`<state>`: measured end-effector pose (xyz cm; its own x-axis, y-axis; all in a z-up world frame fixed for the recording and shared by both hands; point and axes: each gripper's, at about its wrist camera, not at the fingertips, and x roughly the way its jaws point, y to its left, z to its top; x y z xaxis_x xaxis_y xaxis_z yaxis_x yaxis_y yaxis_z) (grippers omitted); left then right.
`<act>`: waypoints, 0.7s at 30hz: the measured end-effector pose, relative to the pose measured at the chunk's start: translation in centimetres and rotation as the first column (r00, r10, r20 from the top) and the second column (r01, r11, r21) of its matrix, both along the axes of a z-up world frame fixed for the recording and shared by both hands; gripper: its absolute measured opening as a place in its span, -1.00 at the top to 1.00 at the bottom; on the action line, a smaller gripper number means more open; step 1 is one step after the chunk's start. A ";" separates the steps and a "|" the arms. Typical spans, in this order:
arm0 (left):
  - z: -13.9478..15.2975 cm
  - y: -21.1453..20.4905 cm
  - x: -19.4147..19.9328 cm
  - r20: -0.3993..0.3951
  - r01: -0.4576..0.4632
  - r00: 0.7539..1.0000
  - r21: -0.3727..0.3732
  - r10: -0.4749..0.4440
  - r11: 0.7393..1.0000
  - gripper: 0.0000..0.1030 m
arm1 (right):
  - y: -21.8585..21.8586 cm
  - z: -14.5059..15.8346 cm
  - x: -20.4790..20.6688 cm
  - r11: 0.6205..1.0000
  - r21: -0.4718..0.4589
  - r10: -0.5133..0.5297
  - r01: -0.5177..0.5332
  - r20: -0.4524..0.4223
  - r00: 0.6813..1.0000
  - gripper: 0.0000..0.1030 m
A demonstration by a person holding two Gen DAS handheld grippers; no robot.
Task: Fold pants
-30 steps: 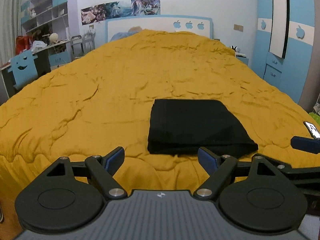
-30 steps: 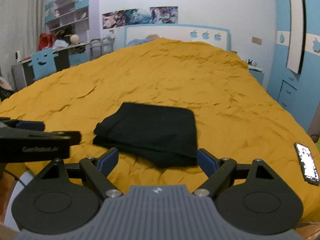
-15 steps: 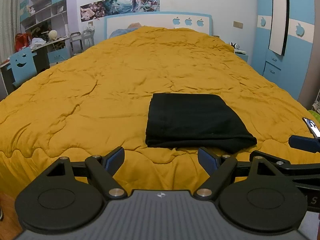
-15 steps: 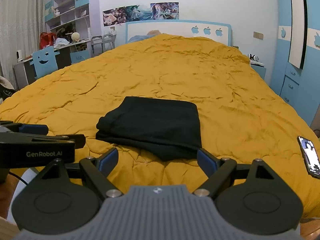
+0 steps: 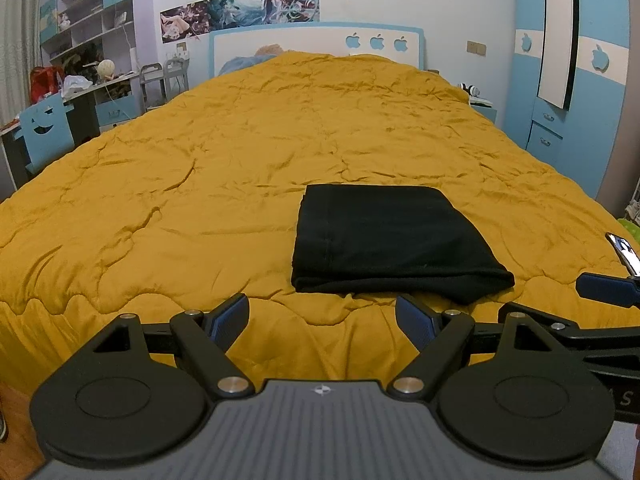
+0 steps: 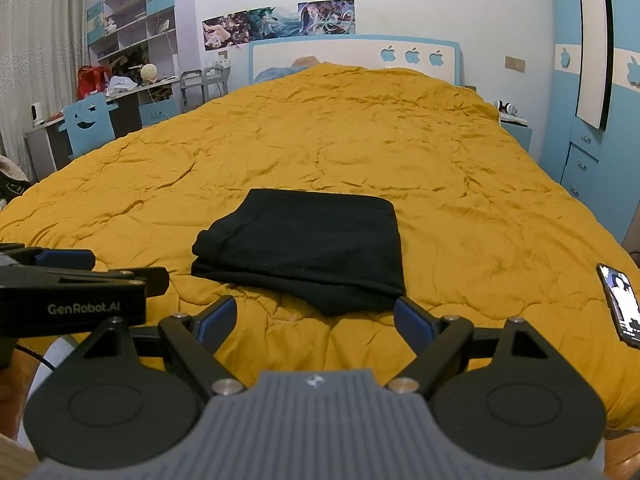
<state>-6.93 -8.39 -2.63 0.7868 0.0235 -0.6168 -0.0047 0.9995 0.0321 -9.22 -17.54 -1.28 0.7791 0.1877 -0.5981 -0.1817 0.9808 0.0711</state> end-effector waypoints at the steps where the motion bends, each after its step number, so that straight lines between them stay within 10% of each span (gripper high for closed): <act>1: 0.0 0.0 0.0 0.000 0.001 1.000 0.000 -0.001 1.000 -0.88 | 0.0 0.0 0.0 1.000 0.000 0.000 0.000 0.001 1.000 -0.59; 21: -0.2 0.1 -0.1 -0.011 0.016 1.000 0.002 -0.016 1.000 -0.88 | 0.0 -0.4 0.1 1.000 0.004 -0.002 0.002 -0.016 1.000 -0.59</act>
<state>-7.05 -8.28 -2.85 0.7801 0.0123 -0.6255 0.0114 0.9994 0.0338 -9.08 -17.52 -1.65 0.7700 0.1886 -0.6095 -0.1787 0.9808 0.0778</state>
